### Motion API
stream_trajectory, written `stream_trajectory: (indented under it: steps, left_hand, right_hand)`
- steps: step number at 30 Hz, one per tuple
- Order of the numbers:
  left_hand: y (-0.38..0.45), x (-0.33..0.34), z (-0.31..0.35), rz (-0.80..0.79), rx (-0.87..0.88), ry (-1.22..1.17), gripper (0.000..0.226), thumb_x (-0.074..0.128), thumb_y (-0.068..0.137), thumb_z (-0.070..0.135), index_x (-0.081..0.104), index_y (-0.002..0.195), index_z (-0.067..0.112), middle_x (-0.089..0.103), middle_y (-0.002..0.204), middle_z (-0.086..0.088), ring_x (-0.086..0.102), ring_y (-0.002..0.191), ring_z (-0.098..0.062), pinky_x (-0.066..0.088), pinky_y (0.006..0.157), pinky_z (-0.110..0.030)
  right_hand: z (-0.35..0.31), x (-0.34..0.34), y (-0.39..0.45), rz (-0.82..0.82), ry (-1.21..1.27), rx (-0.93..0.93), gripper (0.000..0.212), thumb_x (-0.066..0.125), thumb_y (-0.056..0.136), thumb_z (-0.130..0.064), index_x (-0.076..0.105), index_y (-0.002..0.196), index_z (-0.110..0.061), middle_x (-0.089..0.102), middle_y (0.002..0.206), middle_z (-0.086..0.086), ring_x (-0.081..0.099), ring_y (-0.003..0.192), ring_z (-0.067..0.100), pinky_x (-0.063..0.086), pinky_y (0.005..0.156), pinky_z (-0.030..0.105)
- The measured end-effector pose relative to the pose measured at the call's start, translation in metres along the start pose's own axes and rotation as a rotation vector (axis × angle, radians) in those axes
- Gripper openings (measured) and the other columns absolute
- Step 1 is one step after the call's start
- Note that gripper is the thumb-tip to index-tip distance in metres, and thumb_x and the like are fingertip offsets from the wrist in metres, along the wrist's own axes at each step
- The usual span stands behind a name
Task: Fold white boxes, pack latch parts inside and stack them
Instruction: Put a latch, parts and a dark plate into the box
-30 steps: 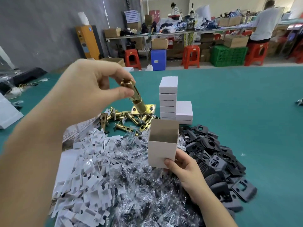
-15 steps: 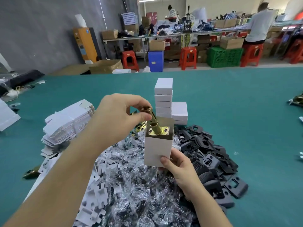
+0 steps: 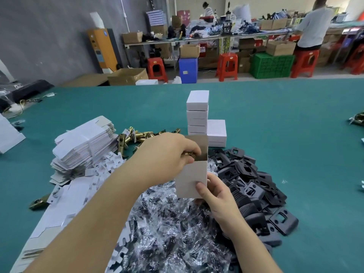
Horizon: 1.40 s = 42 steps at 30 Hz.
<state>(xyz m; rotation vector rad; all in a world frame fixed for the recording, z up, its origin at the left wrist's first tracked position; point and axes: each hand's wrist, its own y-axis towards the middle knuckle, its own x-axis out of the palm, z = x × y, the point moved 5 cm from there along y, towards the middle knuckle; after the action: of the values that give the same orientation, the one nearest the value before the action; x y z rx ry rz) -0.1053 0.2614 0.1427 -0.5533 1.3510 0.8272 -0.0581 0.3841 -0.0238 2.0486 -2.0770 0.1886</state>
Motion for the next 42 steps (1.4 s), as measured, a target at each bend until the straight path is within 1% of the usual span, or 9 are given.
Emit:
stream_trajectory:
  steps: [14,17,20,23,26,29,32,36,42]
  left_hand:
    - [-0.003,0.009,-0.023,-0.022,-0.035,0.121,0.025,0.047,0.105,0.034,0.07,0.114,0.04,0.072,0.107,0.016,0.063,0.1,-0.012,0.053,0.082,-0.032]
    - [-0.011,0.002,-0.035,0.112,-0.028,-0.098,0.023,0.052,0.103,0.04,0.074,0.101,0.033,0.072,0.088,0.016,0.062,0.075,0.0,0.052,0.069,-0.029]
    - [-0.022,-0.011,-0.057,0.331,-0.066,-0.354,0.028,0.055,0.102,0.039,0.072,0.084,0.027,0.067,0.065,0.006,0.05,0.048,-0.005,0.035,0.046,-0.016]
    - [-0.033,-0.014,-0.092,0.426,-0.262,-0.333,0.03,0.056,0.102,0.033,0.069,0.076,0.028,0.066,0.062,0.001,0.048,0.047,-0.012,0.038,0.048,-0.027]
    - [-0.045,0.003,-0.123,0.23,-0.447,-0.136,0.025,0.056,0.102,0.031,0.065,0.079,0.03,0.069,0.073,0.003,0.055,0.058,-0.014,0.043,0.057,-0.031]
    - [-0.059,0.035,-0.134,-0.085,-0.454,0.003,0.014,0.059,0.101,0.034,0.066,0.088,0.035,0.066,0.085,0.017,0.064,0.075,-0.006,0.051,0.066,-0.027]
    - [-0.069,0.062,-0.129,-0.282,-0.437,-0.006,0.016,0.067,0.095,0.046,0.07,0.101,0.032,0.067,0.092,0.016,0.064,0.08,-0.004,0.056,0.073,-0.029]
    - [-0.071,0.077,-0.128,-0.334,-0.443,0.148,0.032,0.067,0.09,0.059,0.066,0.108,0.032,0.065,0.094,0.013,0.062,0.084,-0.008,0.056,0.074,-0.031]
    - [-0.069,0.088,-0.123,-0.36,-0.466,0.291,0.037,0.064,0.092,0.057,0.072,0.088,0.021,0.068,0.077,0.004,0.067,0.073,-0.017,0.048,0.058,-0.025]
  right_hand:
    - [0.008,-0.002,0.003,0.028,-0.027,-0.008,0.033,0.074,0.083,-0.049,0.069,0.112,-0.035,0.072,0.114,0.007,0.07,0.106,0.028,0.062,0.083,0.044]
    - [0.01,-0.002,0.004,0.029,-0.065,-0.013,0.032,0.076,0.084,-0.048,0.07,0.113,-0.035,0.073,0.113,0.004,0.071,0.106,0.026,0.062,0.082,0.041]
    - [0.011,-0.002,0.005,0.015,-0.165,-0.033,0.037,0.08,0.077,-0.05,0.068,0.112,-0.044,0.073,0.114,-0.004,0.071,0.105,0.019,0.061,0.083,0.033]
    - [0.015,-0.004,0.006,0.003,-0.248,-0.041,0.041,0.079,0.074,-0.05,0.064,0.111,-0.052,0.073,0.115,-0.009,0.071,0.105,0.016,0.062,0.086,0.037]
    - [0.017,-0.004,0.007,-0.007,-0.314,-0.061,0.041,0.079,0.074,-0.051,0.062,0.111,-0.057,0.072,0.114,-0.015,0.071,0.104,0.012,0.062,0.086,0.036]
    - [0.016,-0.004,0.006,-0.004,-0.344,-0.065,0.041,0.077,0.075,-0.051,0.061,0.111,-0.06,0.072,0.113,-0.018,0.07,0.103,0.009,0.061,0.084,0.031]
    - [0.015,-0.004,0.006,-0.002,-0.363,-0.066,0.039,0.077,0.078,-0.048,0.06,0.109,-0.064,0.072,0.113,-0.02,0.07,0.103,0.006,0.06,0.084,0.028]
    - [0.015,-0.003,0.005,-0.003,-0.385,-0.072,0.041,0.076,0.076,-0.049,0.06,0.111,-0.064,0.071,0.114,-0.02,0.069,0.105,0.007,0.061,0.088,0.034]
    - [0.016,-0.002,0.004,0.002,-0.467,-0.084,0.048,0.074,0.074,-0.057,0.058,0.119,-0.062,0.067,0.117,-0.026,0.065,0.105,0.004,0.06,0.087,0.035]
